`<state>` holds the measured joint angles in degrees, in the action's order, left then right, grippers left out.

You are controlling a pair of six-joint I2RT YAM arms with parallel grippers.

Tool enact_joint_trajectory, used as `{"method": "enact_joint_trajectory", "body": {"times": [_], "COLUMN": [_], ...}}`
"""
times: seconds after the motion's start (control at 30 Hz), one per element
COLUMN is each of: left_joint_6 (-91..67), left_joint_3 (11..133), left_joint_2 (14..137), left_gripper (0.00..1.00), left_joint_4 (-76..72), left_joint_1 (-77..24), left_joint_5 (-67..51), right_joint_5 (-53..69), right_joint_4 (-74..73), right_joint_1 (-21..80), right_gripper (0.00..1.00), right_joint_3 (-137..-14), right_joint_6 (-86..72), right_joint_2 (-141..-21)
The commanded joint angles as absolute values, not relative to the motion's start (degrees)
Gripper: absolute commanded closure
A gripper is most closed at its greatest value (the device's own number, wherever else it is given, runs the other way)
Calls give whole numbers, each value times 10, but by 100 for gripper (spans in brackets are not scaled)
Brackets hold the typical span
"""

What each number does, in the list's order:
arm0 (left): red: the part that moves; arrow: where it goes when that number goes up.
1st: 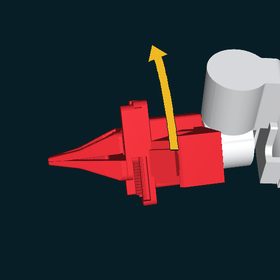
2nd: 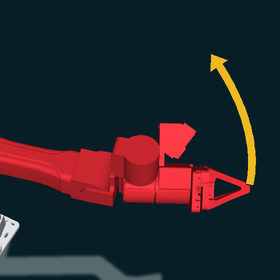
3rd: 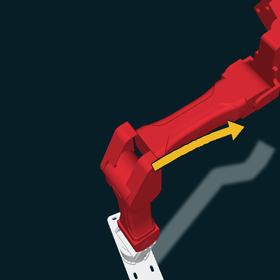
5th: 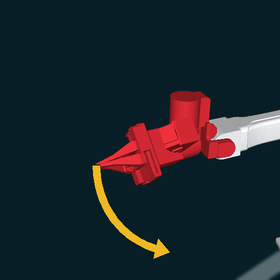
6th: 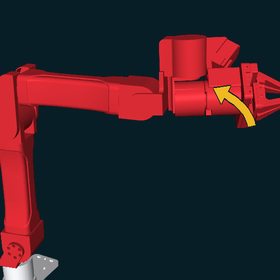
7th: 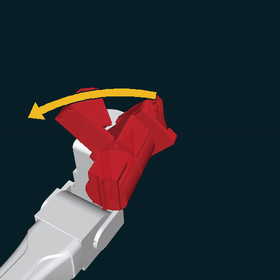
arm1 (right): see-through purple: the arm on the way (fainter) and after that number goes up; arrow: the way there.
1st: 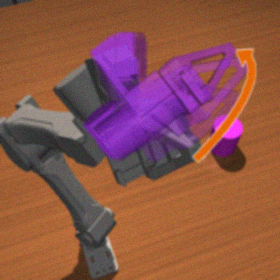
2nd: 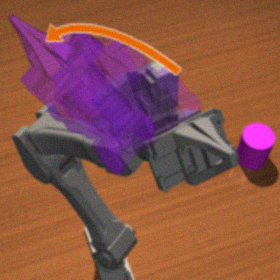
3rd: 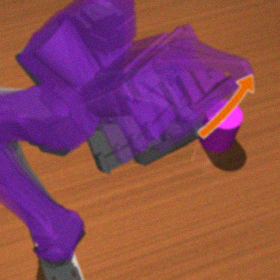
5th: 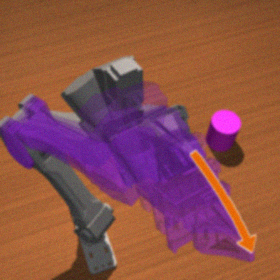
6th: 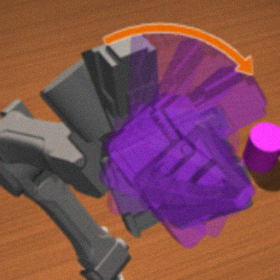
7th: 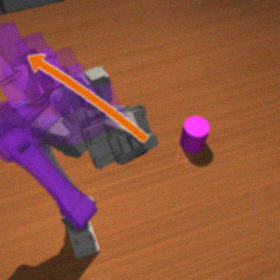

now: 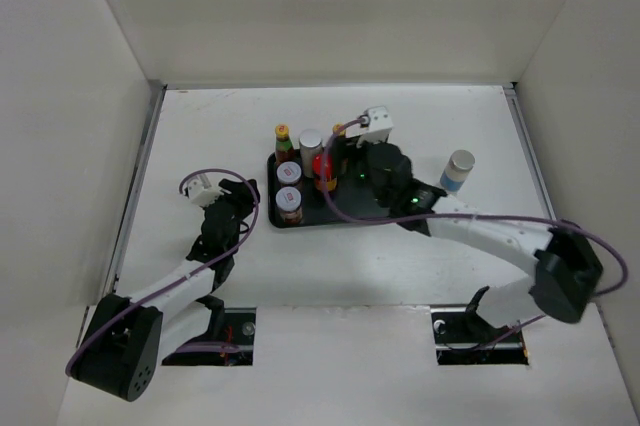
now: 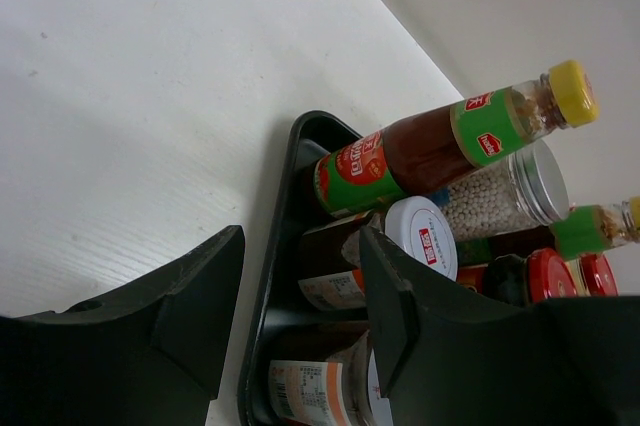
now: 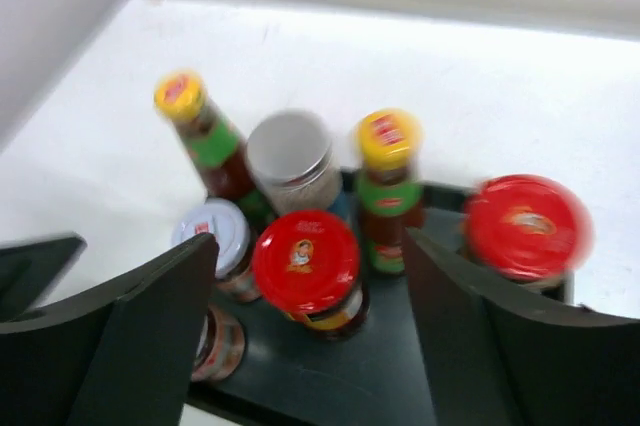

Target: Organize the condiment bottles

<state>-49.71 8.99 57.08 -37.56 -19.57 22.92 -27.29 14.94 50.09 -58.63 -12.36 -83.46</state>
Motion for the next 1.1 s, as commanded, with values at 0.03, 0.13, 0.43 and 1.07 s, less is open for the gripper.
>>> {"method": "enact_joint_trajectory", "body": {"times": [0.03, 0.13, 0.43, 1.07], "left_joint_6": [-495, -492, -497, -499], "left_joint_3": [91, 91, 93, 91], "left_joint_2": [559, 555, 571, 563], "left_gripper": [52, 52, 52, 52], "left_joint_4": [-403, -403, -405, -405], "left_joint_1": [-197, -199, -207, -205], "left_joint_5": [235, 236, 238, 232], "right_joint_5": [-352, -436, -469, -405], "right_joint_4": [191, 138, 23, 20], "right_joint_1": [414, 315, 179, 167], "right_gripper": [54, 62, 0, 37], "right_joint_3": [-493, -436, -427, -454], "right_joint_6": [-154, -173, -178, -224], "right_joint_2": [-689, -603, -634, -748]}}
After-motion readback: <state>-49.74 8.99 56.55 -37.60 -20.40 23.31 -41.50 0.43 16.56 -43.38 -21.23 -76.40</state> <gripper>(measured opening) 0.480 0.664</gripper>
